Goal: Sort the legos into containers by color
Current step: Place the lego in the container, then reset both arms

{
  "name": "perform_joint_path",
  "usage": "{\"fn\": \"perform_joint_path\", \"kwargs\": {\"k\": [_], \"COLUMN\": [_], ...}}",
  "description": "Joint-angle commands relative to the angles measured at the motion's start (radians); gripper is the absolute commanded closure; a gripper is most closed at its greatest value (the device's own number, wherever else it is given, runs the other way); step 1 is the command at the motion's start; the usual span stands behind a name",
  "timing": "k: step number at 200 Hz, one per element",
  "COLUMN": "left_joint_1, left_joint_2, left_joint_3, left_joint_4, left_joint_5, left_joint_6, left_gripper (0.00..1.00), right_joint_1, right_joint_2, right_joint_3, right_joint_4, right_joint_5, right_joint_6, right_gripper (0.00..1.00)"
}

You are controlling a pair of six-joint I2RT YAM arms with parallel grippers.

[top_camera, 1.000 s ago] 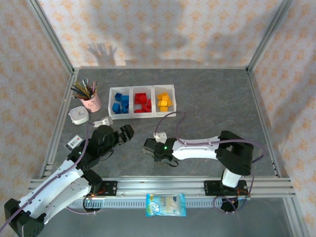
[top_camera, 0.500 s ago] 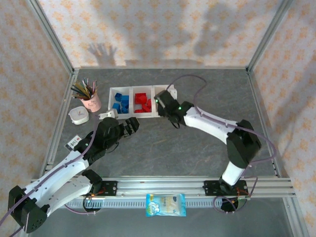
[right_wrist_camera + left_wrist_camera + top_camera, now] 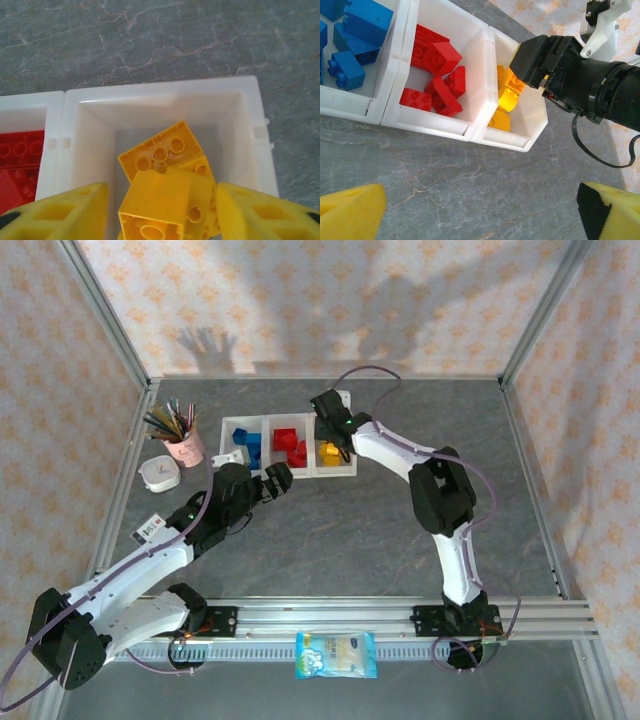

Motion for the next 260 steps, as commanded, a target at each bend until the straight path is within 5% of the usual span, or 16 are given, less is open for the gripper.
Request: {"fn": "perform_joint_path", "kwargs": {"k": [1,62,83,115,148,172,211,260], "left_joint_1": [0.014,0.091,0.149,0.256,0.345,0.402,0.483,0.520], "left_joint_2": [-0.005,-0.045,-0.088,-0.149,-0.197,-0.172,0.044,0.419], "left_joint_3": [0.017,0.032,0.030,-0.005,-0.172,-0.323,-0.535,-0.548], "left_joint_4": [0.033,-0.019,-0.041,0.008,0.259,0.506,1.071,1.519], "left_joint_5": [-0.018,-0.080,-0.213,-0.486,-0.647,-0.591,-0.435,-0.234], "left_joint_6": [0.021,0.092,0.167,0.330,0.544,0.626,0.686,0.775], "left_gripper": [0.01,0.01,0.01,0.01,0.01,0.01,0.01,0.00], "right_joint_1": [0.008,-0.003,-0.040,-0.173,-0.394,-0.483,-0.562,-0.581], "right_joint_2": [-0.084,-0.374,-0.510,-0.760,-0.946,-0.948,-0.778,-0.659], "right_joint_3": [-0.009,-0.245,-0.360,-0.666,-1.068,-1.276,-1.395,-1.456], "right_joint_4": [0.013,0.107,0.139,0.261,0.547,0.821,1.195,1.495], "right_joint_5": [-0.026,-0.006,0.053,0.217,0.349,0.359,0.165,-0.050], "right_joint_6": [-0.028,-0.036,-0.018,0.027,0.016,-0.057,-0.160,-0.302], "right_gripper": [0.38,0.16,0.00,0.00,0.00,0.00,0.00,0.00]}}
